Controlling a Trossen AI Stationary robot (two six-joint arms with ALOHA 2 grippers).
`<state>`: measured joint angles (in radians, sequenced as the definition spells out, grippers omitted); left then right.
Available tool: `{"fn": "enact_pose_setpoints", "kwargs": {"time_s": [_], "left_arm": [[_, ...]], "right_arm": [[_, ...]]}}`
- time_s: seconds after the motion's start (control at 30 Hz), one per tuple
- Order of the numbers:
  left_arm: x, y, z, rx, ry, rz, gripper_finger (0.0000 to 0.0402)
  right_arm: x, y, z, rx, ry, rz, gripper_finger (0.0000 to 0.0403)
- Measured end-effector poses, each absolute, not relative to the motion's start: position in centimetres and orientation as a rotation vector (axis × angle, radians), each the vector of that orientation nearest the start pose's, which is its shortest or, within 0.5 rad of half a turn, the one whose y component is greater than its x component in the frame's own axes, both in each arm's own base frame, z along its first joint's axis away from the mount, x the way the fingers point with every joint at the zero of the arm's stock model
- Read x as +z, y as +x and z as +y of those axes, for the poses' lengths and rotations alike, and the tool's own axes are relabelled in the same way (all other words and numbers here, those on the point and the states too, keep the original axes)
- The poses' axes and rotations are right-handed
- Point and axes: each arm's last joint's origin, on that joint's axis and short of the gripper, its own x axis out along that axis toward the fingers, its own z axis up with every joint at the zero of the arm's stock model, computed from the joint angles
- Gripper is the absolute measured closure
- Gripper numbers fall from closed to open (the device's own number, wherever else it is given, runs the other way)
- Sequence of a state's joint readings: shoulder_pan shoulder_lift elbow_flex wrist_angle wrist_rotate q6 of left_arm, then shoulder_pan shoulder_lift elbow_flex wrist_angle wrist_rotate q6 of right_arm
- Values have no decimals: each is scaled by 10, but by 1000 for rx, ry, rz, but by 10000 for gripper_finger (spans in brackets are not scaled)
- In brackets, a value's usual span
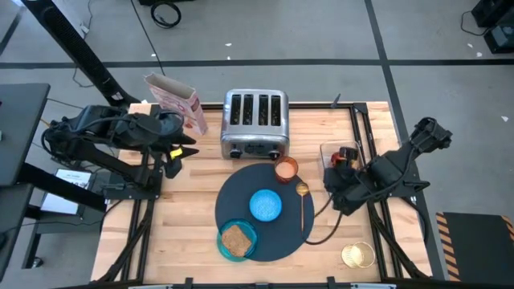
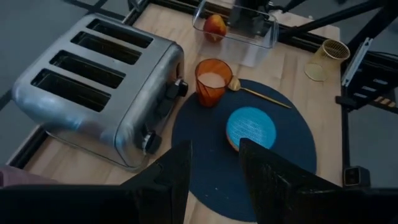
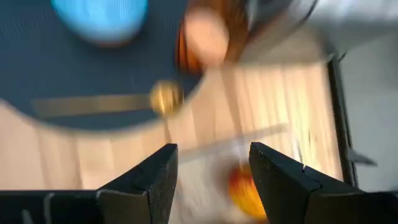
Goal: Arrange a breakfast setting
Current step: Put the red apple on the blue table mat
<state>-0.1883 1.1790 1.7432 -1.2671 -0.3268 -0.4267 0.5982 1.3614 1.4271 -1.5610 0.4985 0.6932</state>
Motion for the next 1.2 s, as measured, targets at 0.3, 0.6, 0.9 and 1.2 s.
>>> {"fn": "enact_pose_setpoints", "kwargs": {"time_s": [0.3, 0.6, 0.9, 1.2], "left_arm": [[468, 163, -37, 197, -146, 642, 260], [468, 163, -37, 173, -42, 645, 260], [471, 166, -38, 157, -25, 603, 260], [472, 166, -38, 181, -58, 589, 260]], "right_arm": [[281, 152, 73, -264, -130, 1249, 199], [246, 150, 32, -171, -72, 1365, 203], [228, 161, -4, -99, -176, 1391, 207], [210, 167, -31, -108, -131, 1363, 220]]}}
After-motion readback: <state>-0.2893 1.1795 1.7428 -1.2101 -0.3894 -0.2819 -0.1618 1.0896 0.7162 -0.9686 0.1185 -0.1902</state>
